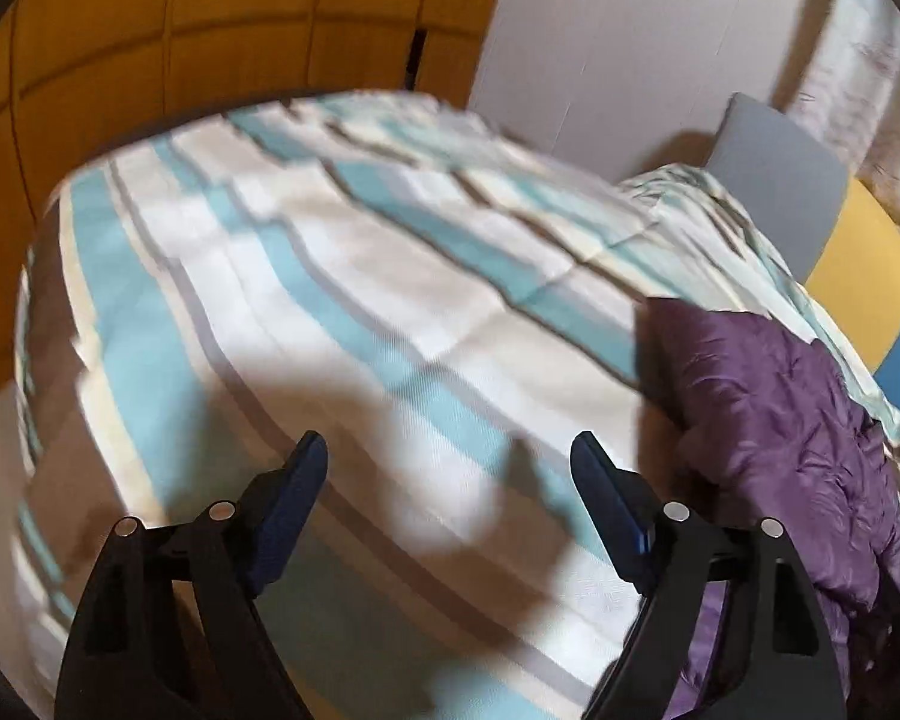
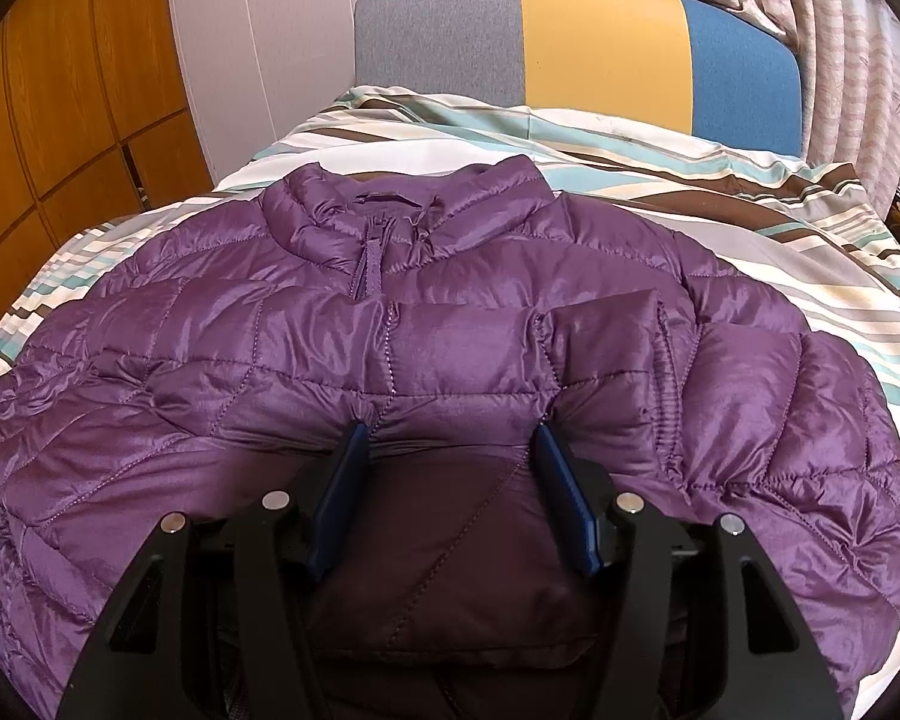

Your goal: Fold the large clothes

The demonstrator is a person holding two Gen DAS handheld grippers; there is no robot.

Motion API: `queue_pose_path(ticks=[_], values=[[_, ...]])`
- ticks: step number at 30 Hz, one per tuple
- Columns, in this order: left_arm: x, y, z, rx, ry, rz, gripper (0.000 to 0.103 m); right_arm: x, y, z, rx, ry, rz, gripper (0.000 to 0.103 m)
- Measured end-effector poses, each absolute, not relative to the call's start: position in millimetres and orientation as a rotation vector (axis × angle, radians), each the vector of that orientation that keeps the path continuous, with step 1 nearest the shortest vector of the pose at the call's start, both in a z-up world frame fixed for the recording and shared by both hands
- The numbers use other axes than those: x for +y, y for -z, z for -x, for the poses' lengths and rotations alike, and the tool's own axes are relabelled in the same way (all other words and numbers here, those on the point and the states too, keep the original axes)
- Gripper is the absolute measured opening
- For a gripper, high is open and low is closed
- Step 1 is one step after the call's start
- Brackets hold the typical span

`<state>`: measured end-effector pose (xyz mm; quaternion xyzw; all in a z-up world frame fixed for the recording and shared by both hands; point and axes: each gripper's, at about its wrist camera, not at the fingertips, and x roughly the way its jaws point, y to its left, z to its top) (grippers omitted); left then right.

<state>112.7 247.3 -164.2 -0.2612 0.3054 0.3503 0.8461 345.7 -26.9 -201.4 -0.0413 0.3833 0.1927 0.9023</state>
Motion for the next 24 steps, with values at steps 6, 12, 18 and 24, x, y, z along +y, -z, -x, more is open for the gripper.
queue_pose_path(ticks=[6,12,18,24], values=[[197.6,136.1,-155.5,0.603,-0.484,0.48,0.088,-26.7,201.5,-345.6,0.793,-0.4,0.083,0.058],[156.1,145.7,-237.2,0.722,-0.472,0.243,0.088,-26.2,201.4,-345.3,0.793,-0.399,0.084,0.058],[188.4,191.4,-267.2,0.864,-0.482,0.307,0.1,-25.1,201.4,-346.0,0.791,-0.392,0.093,0.059],[190.1,188.4,-262.7,0.86,-0.47,0.301,0.1,-25.6,198.8,-346.8,0.8,-0.398,0.083,0.067]])
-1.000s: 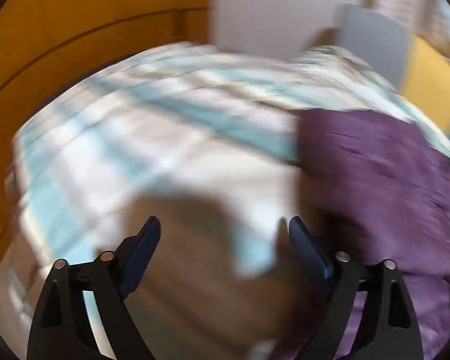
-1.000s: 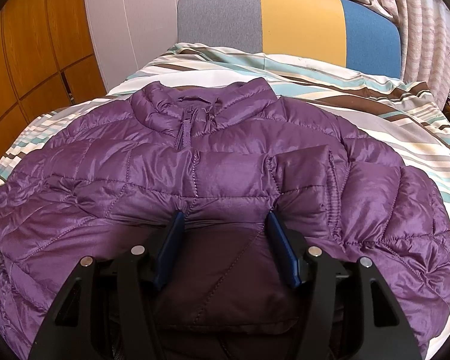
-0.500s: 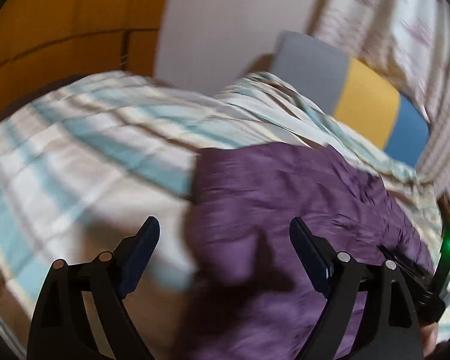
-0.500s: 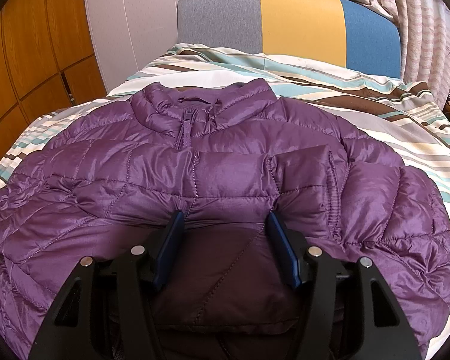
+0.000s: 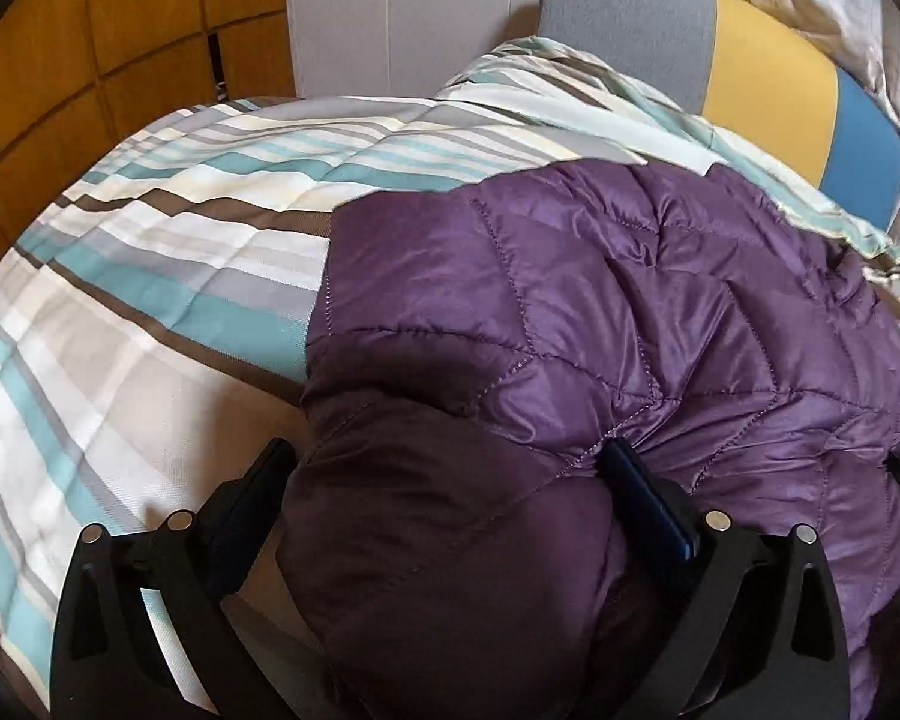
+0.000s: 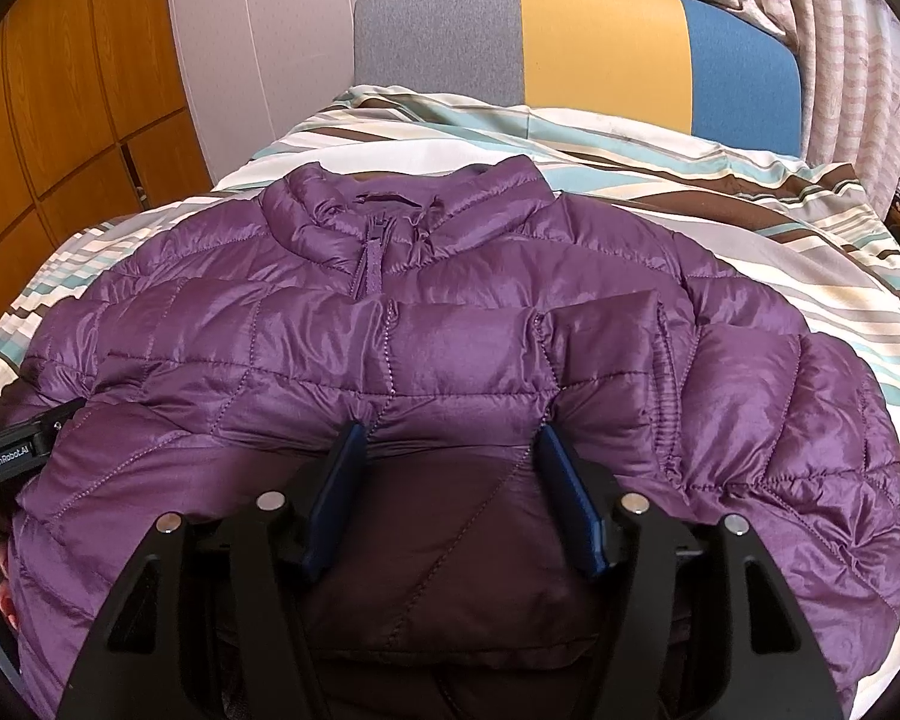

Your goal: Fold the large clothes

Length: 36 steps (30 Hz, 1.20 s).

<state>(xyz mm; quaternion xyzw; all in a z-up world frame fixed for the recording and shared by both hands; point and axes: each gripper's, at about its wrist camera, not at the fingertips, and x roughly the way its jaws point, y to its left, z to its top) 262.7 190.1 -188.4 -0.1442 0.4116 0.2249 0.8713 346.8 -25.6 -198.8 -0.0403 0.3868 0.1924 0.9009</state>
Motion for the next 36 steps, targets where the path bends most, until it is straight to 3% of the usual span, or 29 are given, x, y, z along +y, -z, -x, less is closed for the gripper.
queue_pose_path(ticks=[2,10,25,30,36], values=[[188.5,179.7,-252.1,0.848,-0.478,0.317,0.1,-29.5,191.5,-341.5,0.813,-0.4,0.081,0.083],[178.1,162.6,-169.1,0.768,-0.389,0.386,0.1,-66.2,161.5,-290.0,0.807,-0.402,0.14,0.082],[164.6,181.6,-57.3,0.772,-0.29,0.389,0.1,-183.2,170.9,-206.4,0.915,-0.328,0.044,0.08],[152.9,184.1,-35.6,0.79,-0.207,0.353,0.1,-224.4,177.1,-184.6,0.977,-0.341,-0.027,0.065],[144.7,189.3,-13.1,0.811,-0.108,0.354,0.093,-264.9,182.3,-145.8,1.025,-0.379,-0.063,0.06]])
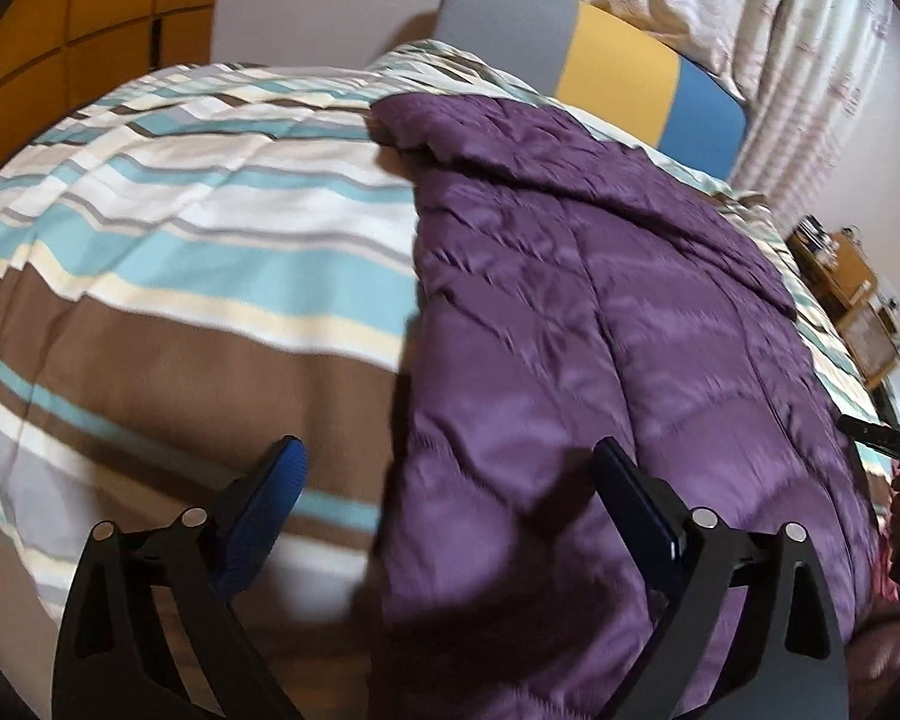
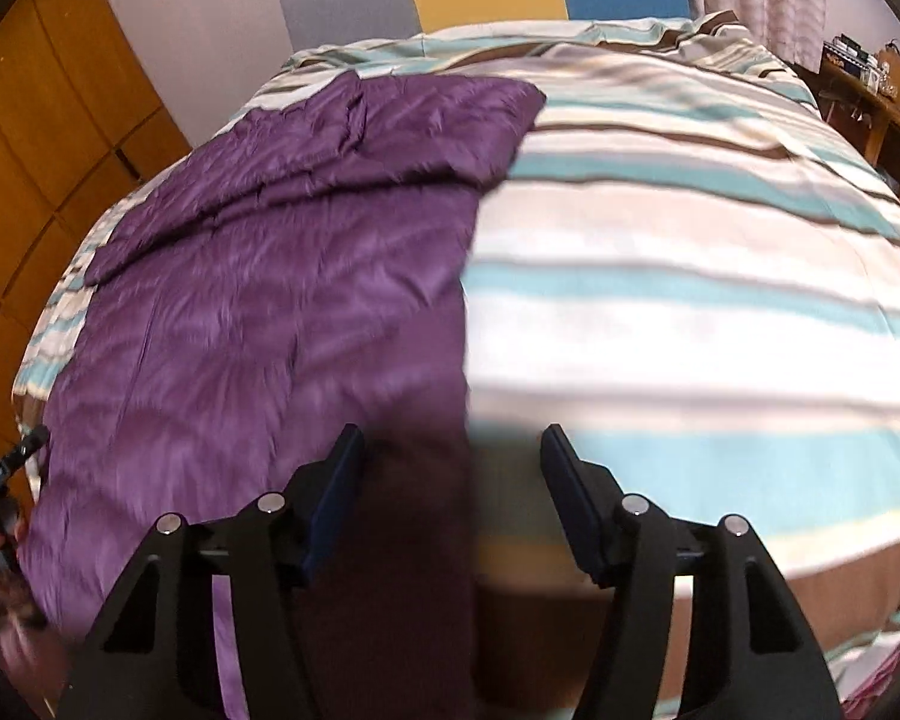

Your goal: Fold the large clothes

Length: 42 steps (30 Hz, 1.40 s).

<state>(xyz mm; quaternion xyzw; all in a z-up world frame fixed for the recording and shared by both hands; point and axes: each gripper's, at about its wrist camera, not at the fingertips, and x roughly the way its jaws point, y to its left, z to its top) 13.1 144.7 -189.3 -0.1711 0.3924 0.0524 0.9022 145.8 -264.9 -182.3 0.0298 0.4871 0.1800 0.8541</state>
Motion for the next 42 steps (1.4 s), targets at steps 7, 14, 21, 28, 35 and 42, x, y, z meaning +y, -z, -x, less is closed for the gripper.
queue_pose_path(ticks=[7,14,21,28,35,42], values=[[147.2,195.6,5.9,0.845,-0.001,0.419,0.074,-279.6,183.5,-118.3,1.069,-0.461,-0.102,0.058],[135.5,204.6,5.7,0.903,0.114,0.458,0.037,-276.8,191.4,-98.9,1.133,-0.624,-0.148,0.034],[116.5,166.0,-11.5,0.817,0.204,0.398,0.01,-264.2,180.1,-107.8,1.058,-0.702,-0.203,0.01],[133.5,120.7,-55.6,0.641,0.152,0.456,0.01,-251.1,150.0,-135.8,0.899,-0.694,-0.243,0.01],[157.1,117.1,-107.8,0.616,0.099,0.588,0.01,-248.7,136.4,-185.2,0.827,-0.651,-0.383,0.01],[178.6,134.0,-164.3,0.673,0.006,0.657,0.01,-237.2,146.9,-247.3,0.847,-0.587,-0.485,0.01]])
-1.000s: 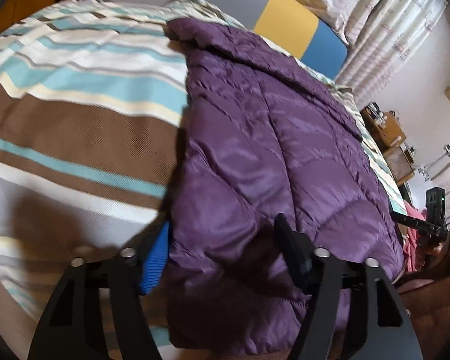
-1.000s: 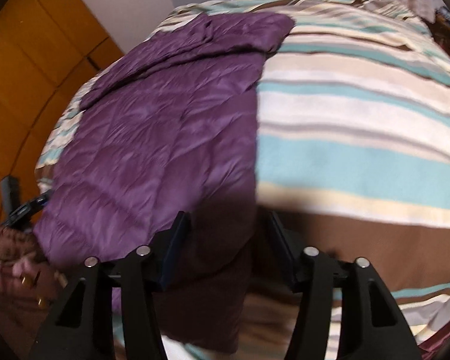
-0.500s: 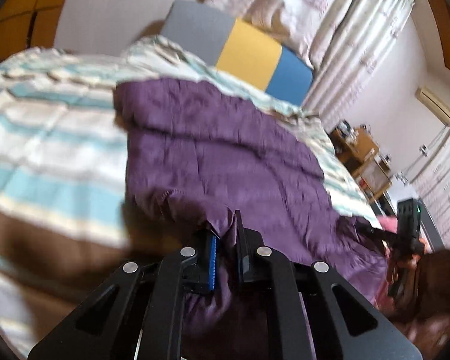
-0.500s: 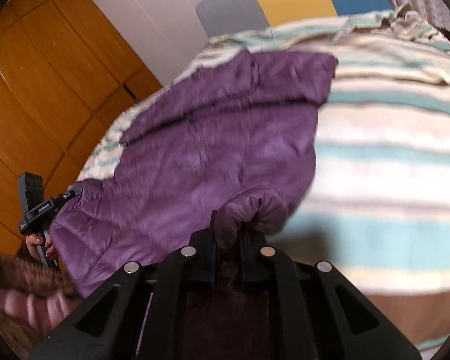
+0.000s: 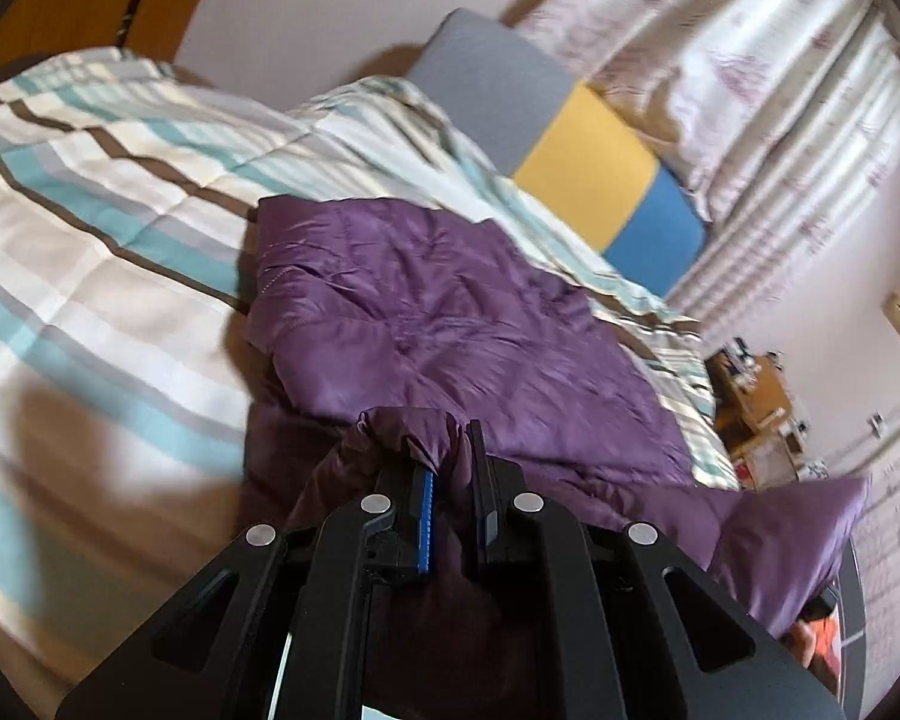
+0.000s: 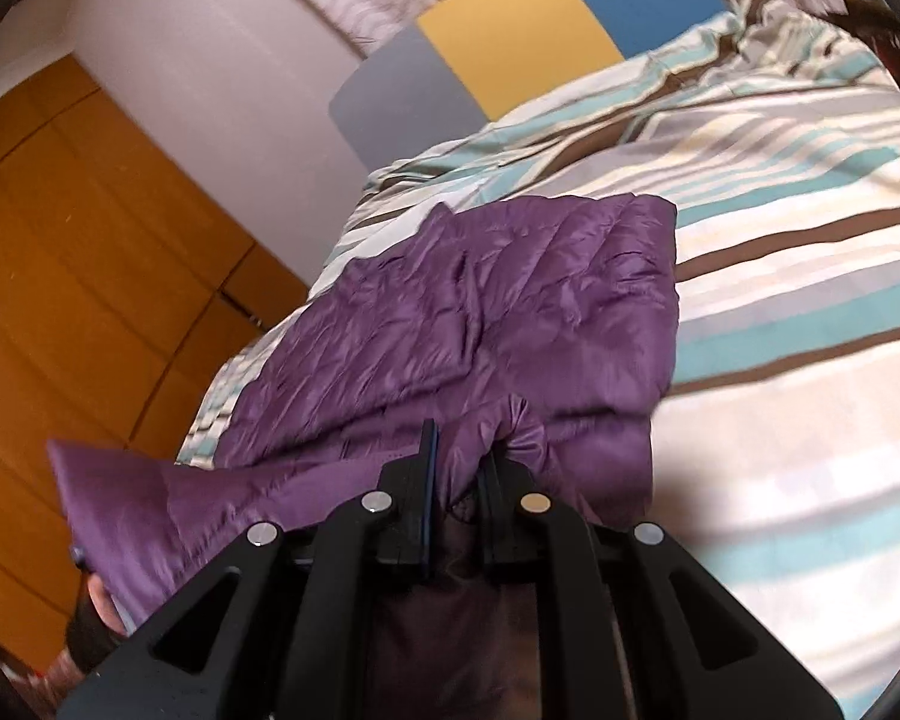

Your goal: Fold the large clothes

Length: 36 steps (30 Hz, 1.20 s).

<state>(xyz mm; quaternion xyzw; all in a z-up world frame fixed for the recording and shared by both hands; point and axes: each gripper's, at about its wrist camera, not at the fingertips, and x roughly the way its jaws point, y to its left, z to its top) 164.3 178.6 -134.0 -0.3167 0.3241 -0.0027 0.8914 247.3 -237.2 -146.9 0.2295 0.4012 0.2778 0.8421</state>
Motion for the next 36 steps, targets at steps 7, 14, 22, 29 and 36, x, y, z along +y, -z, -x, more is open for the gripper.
queue_pose_path(ticks=[7,14,22,29,36], values=[[179.5,151.0,-198.0,0.714,-0.059,0.598,0.01,-235.6,173.1,-282.5,0.9,-0.531,-0.533,0.01],[178.9,152.5,-198.8,0.681,-0.048,0.604,0.026,-242.3,182.2,-285.4,0.857,-0.539,-0.558,0.021],[190.7,140.1,-148.5,0.471,-0.108,0.633,0.096,-280.2,164.7,-245.5,0.672,-0.502,-0.609,0.09],[203.1,166.7,-123.4,0.492,-0.164,0.692,0.097,-282.2,187.7,-238.1,0.773,-0.51,-0.624,0.095],[199.4,182.2,-138.9,0.551,-0.163,0.734,0.098,-251.7,193.6,-254.0,0.85,-0.518,-0.56,0.095]])
